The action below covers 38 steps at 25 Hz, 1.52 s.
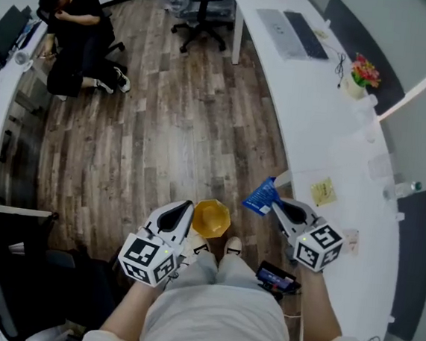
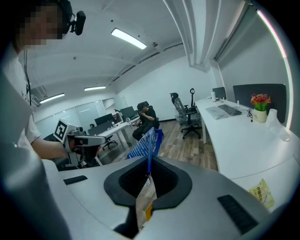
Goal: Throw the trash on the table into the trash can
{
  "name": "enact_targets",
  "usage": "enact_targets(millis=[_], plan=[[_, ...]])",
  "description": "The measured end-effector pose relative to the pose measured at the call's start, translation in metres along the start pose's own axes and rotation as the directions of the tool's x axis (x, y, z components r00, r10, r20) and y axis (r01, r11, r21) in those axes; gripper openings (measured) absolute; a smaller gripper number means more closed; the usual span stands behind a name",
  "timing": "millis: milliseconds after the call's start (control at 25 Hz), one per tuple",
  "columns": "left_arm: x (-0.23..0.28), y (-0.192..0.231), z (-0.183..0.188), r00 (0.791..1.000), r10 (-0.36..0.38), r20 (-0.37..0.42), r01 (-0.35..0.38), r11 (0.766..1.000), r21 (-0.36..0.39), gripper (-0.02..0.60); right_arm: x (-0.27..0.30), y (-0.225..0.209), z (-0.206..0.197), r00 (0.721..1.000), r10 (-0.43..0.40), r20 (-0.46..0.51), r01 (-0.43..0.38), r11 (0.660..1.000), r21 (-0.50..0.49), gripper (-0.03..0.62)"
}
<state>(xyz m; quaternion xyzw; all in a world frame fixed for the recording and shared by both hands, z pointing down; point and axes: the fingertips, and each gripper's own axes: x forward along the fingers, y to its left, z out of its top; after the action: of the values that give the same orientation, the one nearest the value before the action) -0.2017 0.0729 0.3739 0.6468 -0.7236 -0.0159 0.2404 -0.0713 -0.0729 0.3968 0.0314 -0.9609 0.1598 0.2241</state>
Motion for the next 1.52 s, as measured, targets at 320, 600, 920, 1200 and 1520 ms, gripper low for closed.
enact_targets(millis=[320,600,920,1200,1520], plan=[[-0.018,0.020,-0.008,0.995,0.102,0.016,-0.102,0.994,-0.051,0.000,0.032,0.010,-0.003,0.994,0.095,-0.058,-0.096,0.995,-0.023,0.037],[-0.019,0.031,-0.018,0.989,0.148,0.015,-0.147,0.987,-0.064,0.000,0.059,0.004,-0.023,0.979,0.161,-0.122,-0.169,0.984,-0.056,0.037],[-0.012,0.035,-0.054,0.986,0.154,-0.061,-0.159,0.983,-0.091,0.000,0.091,0.003,-0.087,0.937,0.241,-0.252,-0.261,0.964,-0.049,0.037],[-0.003,0.050,-0.083,0.982,0.162,-0.098,-0.173,0.977,-0.127,0.000,0.127,-0.002,-0.138,0.895,0.312,-0.318,-0.346,0.937,-0.056,0.037],[0.009,0.070,-0.126,0.982,0.157,-0.107,-0.171,0.975,-0.143,0.000,0.159,-0.011,-0.196,0.857,0.363,-0.365,-0.403,0.914,-0.037,0.037]])
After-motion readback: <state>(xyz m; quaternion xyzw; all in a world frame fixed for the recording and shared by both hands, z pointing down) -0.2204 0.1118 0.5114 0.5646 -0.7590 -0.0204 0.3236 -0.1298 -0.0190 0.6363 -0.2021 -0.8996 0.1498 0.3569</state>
